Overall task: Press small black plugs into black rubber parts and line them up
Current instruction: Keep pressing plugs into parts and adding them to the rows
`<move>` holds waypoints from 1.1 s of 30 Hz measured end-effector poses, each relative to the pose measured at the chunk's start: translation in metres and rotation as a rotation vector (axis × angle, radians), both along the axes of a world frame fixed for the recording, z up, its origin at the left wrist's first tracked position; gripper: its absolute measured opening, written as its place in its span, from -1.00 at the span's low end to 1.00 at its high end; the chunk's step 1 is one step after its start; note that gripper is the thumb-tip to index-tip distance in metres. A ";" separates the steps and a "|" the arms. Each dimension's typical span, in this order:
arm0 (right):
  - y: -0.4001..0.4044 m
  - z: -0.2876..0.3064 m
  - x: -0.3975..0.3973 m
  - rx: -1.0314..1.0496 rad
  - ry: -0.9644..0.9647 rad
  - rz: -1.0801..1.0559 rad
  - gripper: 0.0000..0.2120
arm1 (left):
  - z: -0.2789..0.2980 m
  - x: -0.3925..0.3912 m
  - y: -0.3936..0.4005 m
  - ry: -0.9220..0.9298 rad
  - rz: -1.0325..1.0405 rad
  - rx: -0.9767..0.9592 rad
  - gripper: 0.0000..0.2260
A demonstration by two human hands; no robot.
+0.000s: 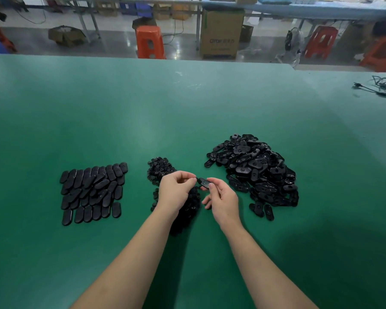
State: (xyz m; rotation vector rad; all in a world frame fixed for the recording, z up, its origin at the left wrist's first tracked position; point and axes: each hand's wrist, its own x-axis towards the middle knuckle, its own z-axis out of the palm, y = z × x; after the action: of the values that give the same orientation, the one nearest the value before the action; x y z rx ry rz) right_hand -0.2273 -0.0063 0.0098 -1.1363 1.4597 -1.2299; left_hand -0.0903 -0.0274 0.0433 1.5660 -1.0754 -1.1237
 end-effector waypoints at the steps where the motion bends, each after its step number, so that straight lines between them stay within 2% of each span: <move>1: 0.000 0.000 0.000 -0.002 0.003 0.001 -0.81 | -0.001 -0.003 0.000 -0.055 -0.012 -0.006 -0.92; 6: -0.001 -0.002 -0.001 -0.017 0.032 -0.001 -0.80 | -0.002 -0.015 0.002 -0.291 -0.080 -0.049 -0.85; 10: -0.001 -0.001 -0.002 -0.028 0.064 -0.003 -0.77 | 0.001 -0.023 0.003 -0.375 -0.118 -0.056 -0.84; 14: -0.001 -0.002 -0.003 -0.024 0.106 -0.002 -0.82 | 0.004 -0.025 0.003 -0.415 -0.118 -0.070 -0.88; 22: -0.001 -0.003 -0.003 -0.033 0.104 -0.009 -0.74 | 0.007 -0.027 0.003 -0.458 -0.135 -0.079 -0.91; 30: -0.003 -0.007 -0.006 -0.036 0.114 0.006 -0.79 | 0.003 -0.029 0.004 -0.496 -0.096 -0.142 -0.92; 33: -0.003 -0.007 -0.007 -0.039 0.045 0.003 -0.75 | 0.005 -0.026 0.000 -0.449 -0.130 -0.086 -0.79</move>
State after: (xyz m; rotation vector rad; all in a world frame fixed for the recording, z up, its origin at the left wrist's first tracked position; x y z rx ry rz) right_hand -0.2343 -0.0089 0.0028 -1.1990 1.4730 -1.2422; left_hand -0.1159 -0.0275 0.0478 1.7443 -1.5190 -0.8109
